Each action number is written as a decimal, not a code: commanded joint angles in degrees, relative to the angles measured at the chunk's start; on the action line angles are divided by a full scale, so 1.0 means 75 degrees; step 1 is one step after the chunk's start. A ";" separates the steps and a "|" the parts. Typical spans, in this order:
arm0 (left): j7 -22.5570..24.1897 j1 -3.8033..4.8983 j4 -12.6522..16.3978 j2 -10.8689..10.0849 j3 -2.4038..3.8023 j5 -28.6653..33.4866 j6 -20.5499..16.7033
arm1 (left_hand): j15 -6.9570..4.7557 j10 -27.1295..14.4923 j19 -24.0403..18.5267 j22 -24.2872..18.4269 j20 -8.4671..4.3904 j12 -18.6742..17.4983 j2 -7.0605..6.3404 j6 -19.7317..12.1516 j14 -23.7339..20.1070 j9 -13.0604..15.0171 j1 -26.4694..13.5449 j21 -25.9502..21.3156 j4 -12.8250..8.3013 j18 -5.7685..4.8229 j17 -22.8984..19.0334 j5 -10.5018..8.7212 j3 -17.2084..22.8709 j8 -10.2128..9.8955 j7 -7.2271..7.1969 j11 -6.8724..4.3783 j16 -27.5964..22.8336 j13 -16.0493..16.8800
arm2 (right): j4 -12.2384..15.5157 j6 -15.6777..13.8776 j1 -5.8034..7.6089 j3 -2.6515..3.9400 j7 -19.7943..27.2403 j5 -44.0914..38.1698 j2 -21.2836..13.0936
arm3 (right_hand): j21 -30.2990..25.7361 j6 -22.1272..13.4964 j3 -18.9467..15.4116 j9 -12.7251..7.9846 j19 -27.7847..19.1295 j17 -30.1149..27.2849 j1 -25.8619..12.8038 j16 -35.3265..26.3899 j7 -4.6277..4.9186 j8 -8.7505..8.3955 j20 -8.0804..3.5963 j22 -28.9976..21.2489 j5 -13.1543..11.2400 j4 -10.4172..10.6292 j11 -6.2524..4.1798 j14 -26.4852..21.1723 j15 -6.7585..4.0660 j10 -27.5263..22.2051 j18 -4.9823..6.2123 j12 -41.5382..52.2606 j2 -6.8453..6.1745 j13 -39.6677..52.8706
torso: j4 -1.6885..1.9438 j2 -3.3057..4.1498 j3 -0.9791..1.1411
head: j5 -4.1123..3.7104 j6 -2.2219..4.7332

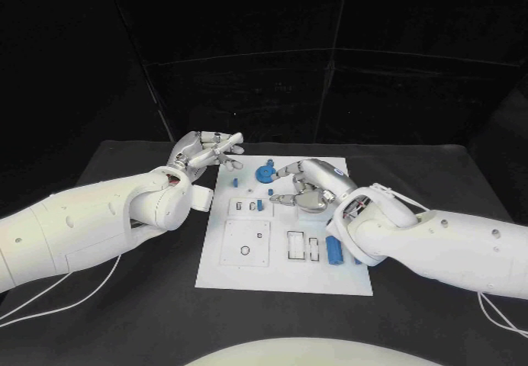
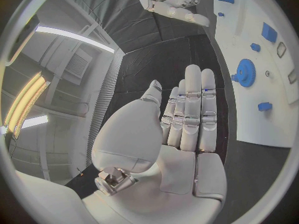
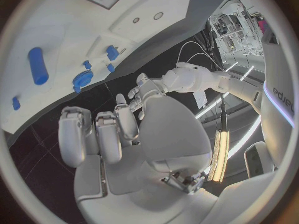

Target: Assemble the parts on the task board

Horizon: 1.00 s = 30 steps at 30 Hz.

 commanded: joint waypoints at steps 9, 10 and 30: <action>-0.3423 0.0297 0.0018 -0.0098 0.0012 -0.3641 0.1145 | -0.0457 -0.0595 0.1920 0.5817 -0.0521 0.4504 -0.0018 -0.0373 0.1122 0.1280 -0.0467 0.5314 0.0208 -0.0557 0.7660 0.0040 -0.0313 0.1953 -0.0456 -0.0508 0.7060 0.3573 | 0.0679 0.0714 0.0662 0.0013 0.2033 0.3676 -0.1111 | -0.0535 0.0238 0.0132 0.0015 -0.0562 0.1012 0.0450 -0.0394 -0.0077 0.0190 -0.0111 -0.0635 0.0509 -0.0219 -0.0097 0.0509 -0.0101 -0.0388 0.0149 -0.0470 0.0231 -0.0222 | -0.0060 -0.0234 0.0026 | 0.0025 -0.0020; -0.3780 0.0352 0.0010 -0.0080 0.0012 -0.4022 0.1351 | -0.0461 -0.0468 0.1919 0.5913 -0.0517 0.4927 0.0007 -0.0400 0.1141 0.1359 -0.0522 0.5384 0.0259 -0.0562 0.7718 0.0030 -0.0328 0.2068 -0.0477 -0.0505 0.7099 0.4027 | 0.0668 0.0739 0.0716 0.0014 0.2068 0.3828 -0.1187 | -0.0541 0.0241 0.0135 0.0015 -0.0565 0.1009 0.0452 -0.0396 -0.0078 0.0193 -0.0113 -0.0645 0.0519 -0.0220 -0.0098 0.0509 -0.0102 -0.0388 0.0150 -0.0472 0.0236 -0.0225 | -0.0066 -0.0262 0.0029 | 0.0031 -0.0037; -0.7413 0.1142 -0.0733 0.1200 -0.0384 -0.7034 0.3073 | -0.0652 0.0637 0.2447 0.7664 -0.0665 0.7682 0.0136 -0.0676 0.1169 0.2433 -0.1716 0.6506 0.0822 -0.0826 0.7806 -0.0029 -0.1302 0.3480 -0.0749 -0.0738 0.7159 0.7175 | -0.0087 0.0977 0.0994 0.0015 0.2022 0.4564 -0.1344 | -0.0578 0.0261 0.0138 0.0013 -0.0585 0.0974 0.0436 -0.0421 -0.0084 0.0217 -0.0125 -0.0701 0.0569 -0.0218 -0.0104 0.0504 -0.0111 -0.0393 0.0159 -0.0485 0.0249 -0.0247 | -0.0100 -0.0451 0.0135 | 0.0170 -0.0197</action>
